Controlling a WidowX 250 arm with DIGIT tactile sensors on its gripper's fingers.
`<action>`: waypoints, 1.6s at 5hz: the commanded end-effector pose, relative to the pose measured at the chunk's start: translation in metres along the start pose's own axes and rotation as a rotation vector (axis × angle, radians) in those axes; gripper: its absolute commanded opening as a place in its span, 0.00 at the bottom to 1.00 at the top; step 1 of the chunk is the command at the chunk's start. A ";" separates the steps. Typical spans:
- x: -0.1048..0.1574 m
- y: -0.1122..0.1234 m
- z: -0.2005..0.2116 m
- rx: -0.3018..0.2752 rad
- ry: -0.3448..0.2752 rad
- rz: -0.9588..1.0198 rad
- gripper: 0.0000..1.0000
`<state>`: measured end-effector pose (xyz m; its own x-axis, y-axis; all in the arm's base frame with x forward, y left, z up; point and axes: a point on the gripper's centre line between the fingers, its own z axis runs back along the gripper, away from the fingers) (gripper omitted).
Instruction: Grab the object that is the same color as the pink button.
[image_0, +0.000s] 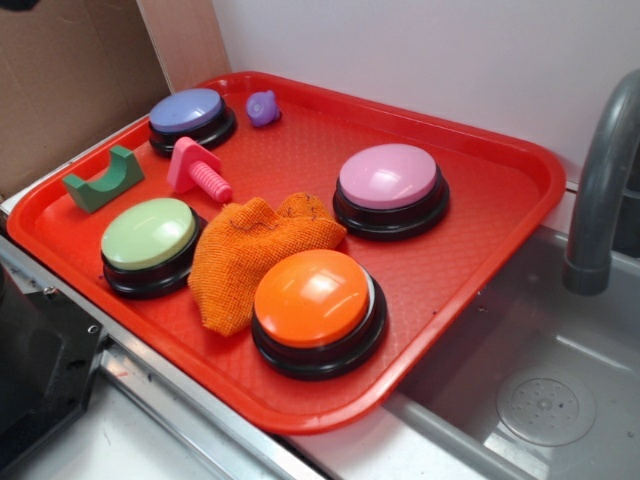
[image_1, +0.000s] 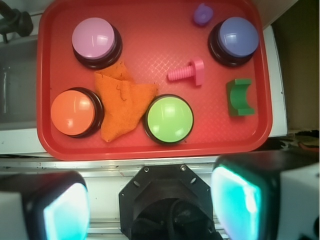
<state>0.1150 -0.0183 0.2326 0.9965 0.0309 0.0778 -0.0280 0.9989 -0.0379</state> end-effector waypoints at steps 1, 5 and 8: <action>0.026 0.025 -0.017 -0.074 -0.068 0.306 1.00; 0.118 0.057 -0.142 0.022 -0.183 0.961 1.00; 0.110 0.069 -0.215 0.056 -0.084 1.083 1.00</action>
<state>0.2422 0.0376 0.0185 0.4499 0.8894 0.0805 -0.8885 0.4549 -0.0605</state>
